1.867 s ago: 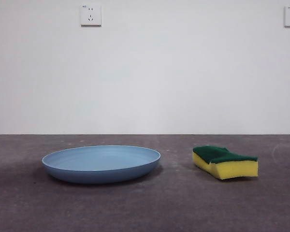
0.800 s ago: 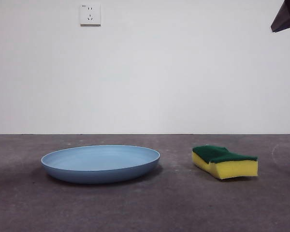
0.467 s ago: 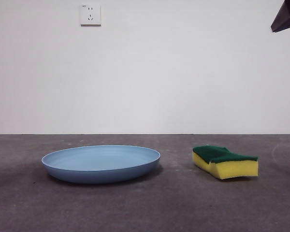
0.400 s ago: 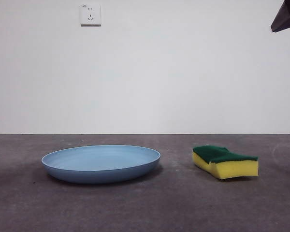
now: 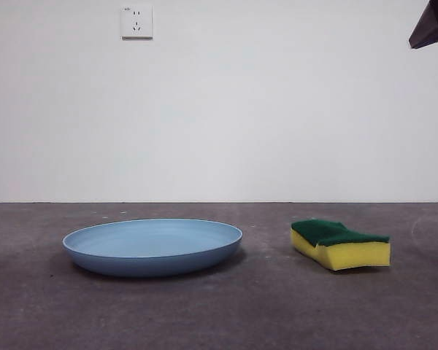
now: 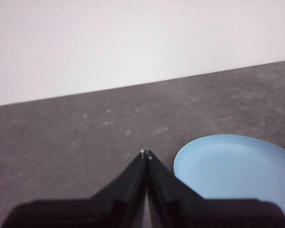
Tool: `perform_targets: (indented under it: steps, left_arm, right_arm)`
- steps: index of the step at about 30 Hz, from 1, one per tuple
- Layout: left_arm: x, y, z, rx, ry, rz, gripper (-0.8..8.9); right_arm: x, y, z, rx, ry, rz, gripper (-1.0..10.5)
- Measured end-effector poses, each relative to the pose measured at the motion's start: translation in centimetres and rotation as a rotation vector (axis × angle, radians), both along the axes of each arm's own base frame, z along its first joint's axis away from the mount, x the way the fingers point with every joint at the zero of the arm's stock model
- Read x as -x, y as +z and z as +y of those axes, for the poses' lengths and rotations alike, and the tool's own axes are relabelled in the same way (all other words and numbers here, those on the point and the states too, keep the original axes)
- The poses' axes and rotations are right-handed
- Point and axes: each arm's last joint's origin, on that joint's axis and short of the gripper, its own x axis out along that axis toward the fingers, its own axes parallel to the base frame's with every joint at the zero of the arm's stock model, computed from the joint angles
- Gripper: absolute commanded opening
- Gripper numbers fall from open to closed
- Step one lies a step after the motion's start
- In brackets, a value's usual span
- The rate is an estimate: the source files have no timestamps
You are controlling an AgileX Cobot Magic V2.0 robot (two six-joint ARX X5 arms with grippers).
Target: Pick up the plate,pick up the cloth,clean the plate with the cloth
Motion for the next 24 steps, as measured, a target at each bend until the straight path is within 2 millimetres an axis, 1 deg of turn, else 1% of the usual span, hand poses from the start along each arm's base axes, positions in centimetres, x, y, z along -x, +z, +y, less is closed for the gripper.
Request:
perform_targets:
  steps: [8,11,15,18,24]
  left_arm:
    - [0.1,-1.9,0.4,0.007,0.044,0.009,-0.03]
    - [0.1,-2.7,0.6,0.013,0.059,0.041,-0.03]
    - [0.2,-3.0,0.7,0.015,0.075,0.065,-0.03]
    - [0.3,-3.6,0.8,0.017,0.092,0.133,-0.03]
    - [0.3,-3.6,0.9,0.024,0.097,0.137,-0.03]
  right_arm:
    - [0.0,0.0,0.0,0.0,0.0,0.0,0.0]
    - [0.0,0.0,0.0,0.0,0.0,0.0,0.0]
    - [0.0,0.0,0.0,0.0,0.0,0.0,0.0]
    - [0.0,0.0,0.0,0.0,0.0,0.001,0.0]
    - [0.0,0.0,0.0,0.0,0.0,0.0,0.0]
